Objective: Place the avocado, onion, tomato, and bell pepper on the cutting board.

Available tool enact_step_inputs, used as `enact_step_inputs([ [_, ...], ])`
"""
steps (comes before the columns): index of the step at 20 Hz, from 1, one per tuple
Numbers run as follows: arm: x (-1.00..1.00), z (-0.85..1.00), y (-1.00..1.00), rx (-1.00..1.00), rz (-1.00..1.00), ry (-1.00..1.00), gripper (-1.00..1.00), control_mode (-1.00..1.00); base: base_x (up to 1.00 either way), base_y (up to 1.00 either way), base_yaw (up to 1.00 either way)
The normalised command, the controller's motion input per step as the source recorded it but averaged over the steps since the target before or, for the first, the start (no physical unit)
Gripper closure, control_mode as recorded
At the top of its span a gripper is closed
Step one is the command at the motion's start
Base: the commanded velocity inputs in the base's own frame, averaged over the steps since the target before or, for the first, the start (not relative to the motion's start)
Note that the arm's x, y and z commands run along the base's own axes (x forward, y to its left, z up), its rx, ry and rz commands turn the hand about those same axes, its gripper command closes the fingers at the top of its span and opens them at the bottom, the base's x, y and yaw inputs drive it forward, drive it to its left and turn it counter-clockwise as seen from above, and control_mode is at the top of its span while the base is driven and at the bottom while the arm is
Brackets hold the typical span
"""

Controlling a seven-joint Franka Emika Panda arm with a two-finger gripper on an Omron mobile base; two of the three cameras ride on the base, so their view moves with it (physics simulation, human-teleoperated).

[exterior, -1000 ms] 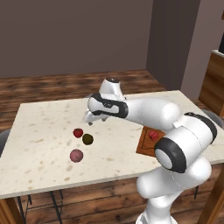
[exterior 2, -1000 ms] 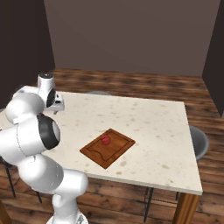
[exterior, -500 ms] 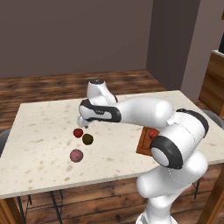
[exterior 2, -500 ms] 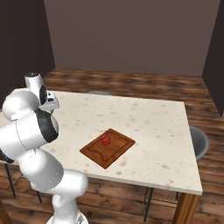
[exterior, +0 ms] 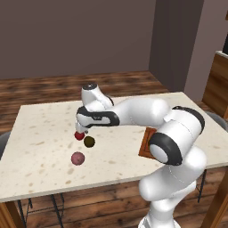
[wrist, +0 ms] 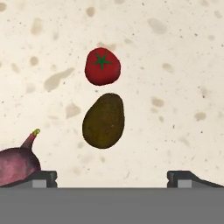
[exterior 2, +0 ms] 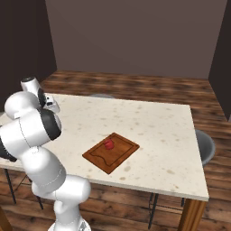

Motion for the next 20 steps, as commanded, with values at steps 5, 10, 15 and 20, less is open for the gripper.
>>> enact_step_inputs([
  [5, 0.21, -0.04, 0.1, 0.0, 0.0, 0.0, -1.0, -1.0, 0.0, 0.0, 0.0],
  [10, 0.04, -0.11, 0.14, 0.0, 0.0, 0.0, -1.0, -1.0, 0.0, 0.0, 0.0],
  [15, 0.01, -0.17, 0.05, 0.0, 0.0, 0.0, -1.0, -1.0, 0.0, 0.0, 0.0],
  [20, 0.04, -0.19, 0.0, 0.0, 0.0, 0.0, -1.0, -1.0, 0.0, 0.0, 0.0],
])
